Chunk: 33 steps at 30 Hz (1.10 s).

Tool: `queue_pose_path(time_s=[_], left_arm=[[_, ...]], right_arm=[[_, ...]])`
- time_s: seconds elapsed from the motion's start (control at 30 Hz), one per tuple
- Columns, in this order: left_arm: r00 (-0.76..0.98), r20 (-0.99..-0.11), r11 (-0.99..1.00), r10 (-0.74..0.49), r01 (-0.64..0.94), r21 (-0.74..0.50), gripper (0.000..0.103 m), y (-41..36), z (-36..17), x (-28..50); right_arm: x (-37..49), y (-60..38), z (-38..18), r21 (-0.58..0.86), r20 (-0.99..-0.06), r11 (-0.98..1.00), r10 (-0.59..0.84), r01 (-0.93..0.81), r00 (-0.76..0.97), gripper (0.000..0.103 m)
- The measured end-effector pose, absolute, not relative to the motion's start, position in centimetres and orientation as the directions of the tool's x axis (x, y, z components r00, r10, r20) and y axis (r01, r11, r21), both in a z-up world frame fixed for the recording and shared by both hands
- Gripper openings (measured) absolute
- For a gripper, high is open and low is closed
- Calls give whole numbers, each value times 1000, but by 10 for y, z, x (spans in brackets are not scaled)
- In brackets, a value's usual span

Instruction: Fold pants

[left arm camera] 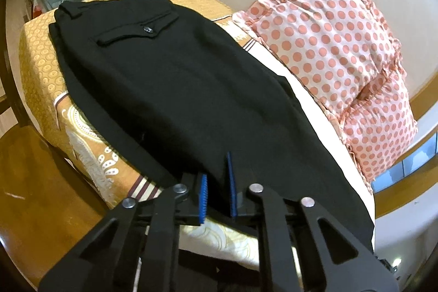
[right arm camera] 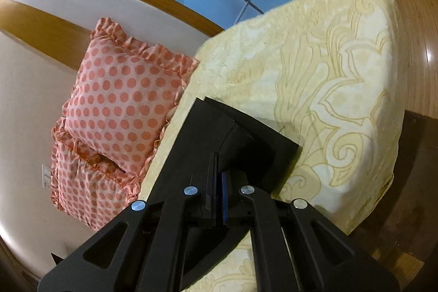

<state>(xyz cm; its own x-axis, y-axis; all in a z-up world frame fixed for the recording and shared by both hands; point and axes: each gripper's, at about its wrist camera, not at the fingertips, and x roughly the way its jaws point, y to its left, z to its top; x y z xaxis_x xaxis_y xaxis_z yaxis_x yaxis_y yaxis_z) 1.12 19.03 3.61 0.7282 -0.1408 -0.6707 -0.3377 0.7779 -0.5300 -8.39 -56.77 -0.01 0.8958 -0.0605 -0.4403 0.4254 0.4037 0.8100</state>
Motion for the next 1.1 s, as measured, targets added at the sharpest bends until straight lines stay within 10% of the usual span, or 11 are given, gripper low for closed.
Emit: queue_pose_path(time_s=[0.37,0.47,0.53,0.57,1.1], left_arm=[[728,-676,820,-113,-316,-477,17,187,28,-2],[764,-645,821,-30,-349,-452,52,190,38,-15],[798,-594,814,105,-412,-410,68,195,50,-30],[816,-549,813,181,-438,-384,70,197,59,-39],[799,-601,937,38,-238,-257,88,141,43,23]], right_arm=[[-86,-561,-6,733,-533,438,-104,520,840,3],[-98,-566,2,721,-535,432,-151,542,831,26],[-111,-569,10,713,-513,429,-220,554,830,73],[-116,-570,13,701,-508,433,-254,566,823,77],[-72,-503,4,613,-496,689,-45,387,867,45]])
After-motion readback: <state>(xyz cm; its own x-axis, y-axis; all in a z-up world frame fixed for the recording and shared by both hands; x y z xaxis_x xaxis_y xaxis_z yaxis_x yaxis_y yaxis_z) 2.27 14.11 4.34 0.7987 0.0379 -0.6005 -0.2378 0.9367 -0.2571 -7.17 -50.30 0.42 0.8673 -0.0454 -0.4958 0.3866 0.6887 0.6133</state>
